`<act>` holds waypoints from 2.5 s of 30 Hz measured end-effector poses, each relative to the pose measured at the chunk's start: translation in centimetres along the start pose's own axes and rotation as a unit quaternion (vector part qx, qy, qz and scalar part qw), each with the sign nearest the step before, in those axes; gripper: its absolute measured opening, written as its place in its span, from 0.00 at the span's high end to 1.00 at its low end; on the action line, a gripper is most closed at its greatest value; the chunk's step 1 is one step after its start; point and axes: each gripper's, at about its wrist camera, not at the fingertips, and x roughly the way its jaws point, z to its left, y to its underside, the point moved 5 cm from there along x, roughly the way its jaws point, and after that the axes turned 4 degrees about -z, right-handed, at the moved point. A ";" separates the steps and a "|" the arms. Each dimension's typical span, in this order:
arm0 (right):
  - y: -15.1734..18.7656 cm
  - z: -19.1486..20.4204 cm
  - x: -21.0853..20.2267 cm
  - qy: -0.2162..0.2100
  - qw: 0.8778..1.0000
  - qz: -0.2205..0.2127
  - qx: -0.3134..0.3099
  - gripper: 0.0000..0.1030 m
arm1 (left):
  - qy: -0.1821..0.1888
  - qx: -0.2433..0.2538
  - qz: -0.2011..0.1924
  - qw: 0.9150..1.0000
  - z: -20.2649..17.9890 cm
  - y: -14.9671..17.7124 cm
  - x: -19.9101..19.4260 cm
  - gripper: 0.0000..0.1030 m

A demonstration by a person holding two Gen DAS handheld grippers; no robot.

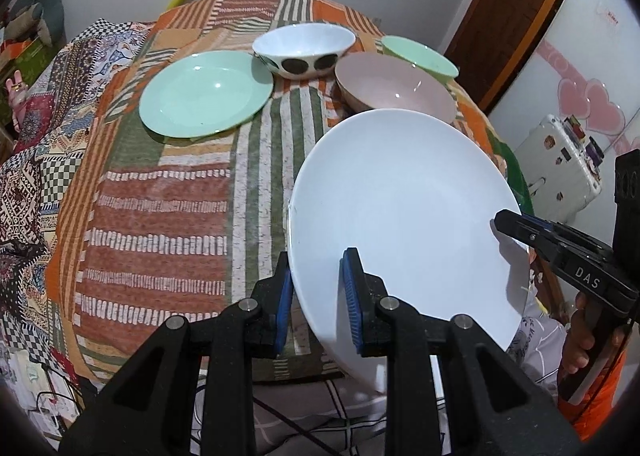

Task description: Organize plates and bowls

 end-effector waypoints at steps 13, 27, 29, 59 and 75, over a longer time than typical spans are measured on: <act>1.3 -2.3 1.5 0.006 0.999 0.034 0.030 0.79 | 0.003 -0.001 0.060 0.998 -0.4 0.6 4.4 0.76; 0.6 -3.2 2.1 0.021 0.999 0.037 0.028 0.79 | -0.017 0.009 0.081 0.997 -0.5 0.1 7.4 0.74; 0.5 -3.5 2.0 0.022 0.999 0.035 0.028 0.79 | -0.016 0.007 0.082 0.996 -0.4 -0.1 7.7 0.74; -0.6 -2.2 1.2 0.073 0.997 0.012 -0.030 0.73 | -0.039 0.037 0.026 0.998 -0.6 -1.3 4.5 0.73; -5.2 3.8 -1.1 0.011 0.997 -0.054 -0.051 0.45 | -0.074 0.016 -0.129 0.989 4.0 -6.1 -5.1 0.48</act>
